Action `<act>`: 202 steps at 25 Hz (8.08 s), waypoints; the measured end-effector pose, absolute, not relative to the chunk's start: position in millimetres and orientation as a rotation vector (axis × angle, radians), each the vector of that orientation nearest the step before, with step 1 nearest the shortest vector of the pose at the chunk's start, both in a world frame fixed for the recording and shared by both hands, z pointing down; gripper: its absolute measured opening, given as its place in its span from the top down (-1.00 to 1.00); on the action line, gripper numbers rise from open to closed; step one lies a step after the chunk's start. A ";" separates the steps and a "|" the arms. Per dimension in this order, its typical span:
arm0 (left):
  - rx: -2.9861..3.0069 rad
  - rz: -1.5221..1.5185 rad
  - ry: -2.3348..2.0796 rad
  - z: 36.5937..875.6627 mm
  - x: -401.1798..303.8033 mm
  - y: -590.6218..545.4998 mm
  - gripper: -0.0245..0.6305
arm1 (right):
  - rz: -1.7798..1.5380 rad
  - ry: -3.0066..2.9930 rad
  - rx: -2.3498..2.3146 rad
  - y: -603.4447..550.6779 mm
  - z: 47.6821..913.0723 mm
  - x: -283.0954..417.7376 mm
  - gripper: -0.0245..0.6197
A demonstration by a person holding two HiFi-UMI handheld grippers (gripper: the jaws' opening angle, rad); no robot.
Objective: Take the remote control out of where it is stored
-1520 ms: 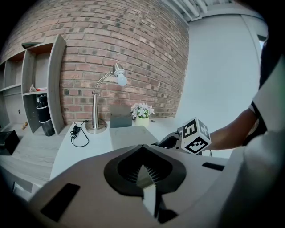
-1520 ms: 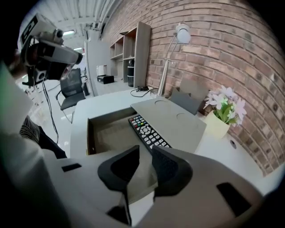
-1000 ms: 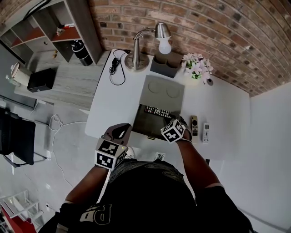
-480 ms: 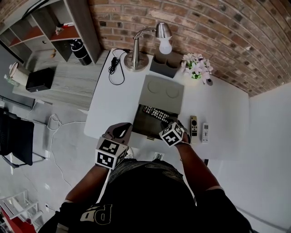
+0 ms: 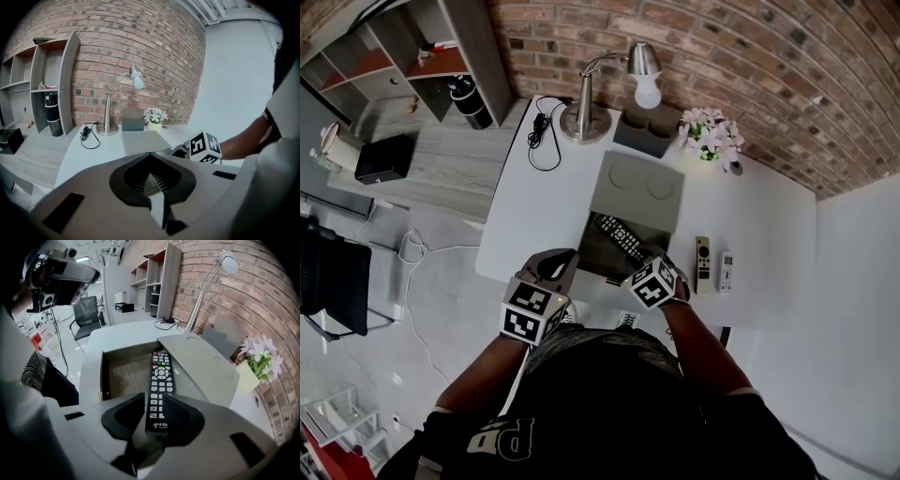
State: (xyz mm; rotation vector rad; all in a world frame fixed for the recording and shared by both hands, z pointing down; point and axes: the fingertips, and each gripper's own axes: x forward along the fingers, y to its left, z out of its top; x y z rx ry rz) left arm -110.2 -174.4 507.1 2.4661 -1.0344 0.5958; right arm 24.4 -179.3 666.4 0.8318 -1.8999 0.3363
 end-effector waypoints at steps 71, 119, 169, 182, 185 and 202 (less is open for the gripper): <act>2.608 0.659 -0.807 500.3 5.5 -153.7 0.91 | 0.834 -1.722 1.682 -115.4 622.5 295.5 0.21; 2.607 0.633 -0.819 492.0 -31.7 -153.2 0.91 | 0.867 -1.615 2.044 -97.6 602.4 331.1 0.21; 2.605 0.452 -1.056 436.9 -55.4 88.4 0.91 | 0.722 -2.628 1.408 105.5 450.5 66.9 0.91; 2.689 0.471 -0.928 424.4 -80.9 49.4 0.91 | 0.698 -2.534 1.558 79.9 448.2 34.3 0.91; 2.694 0.480 -0.902 426.5 -91.8 45.1 0.91 | 0.675 -2.500 1.577 75.4 449.4 23.5 0.91; 2.704 0.468 -0.859 428.3 -111.1 37.1 0.91 | 0.652 -2.451 1.578 72.1 451.8 4.1 0.91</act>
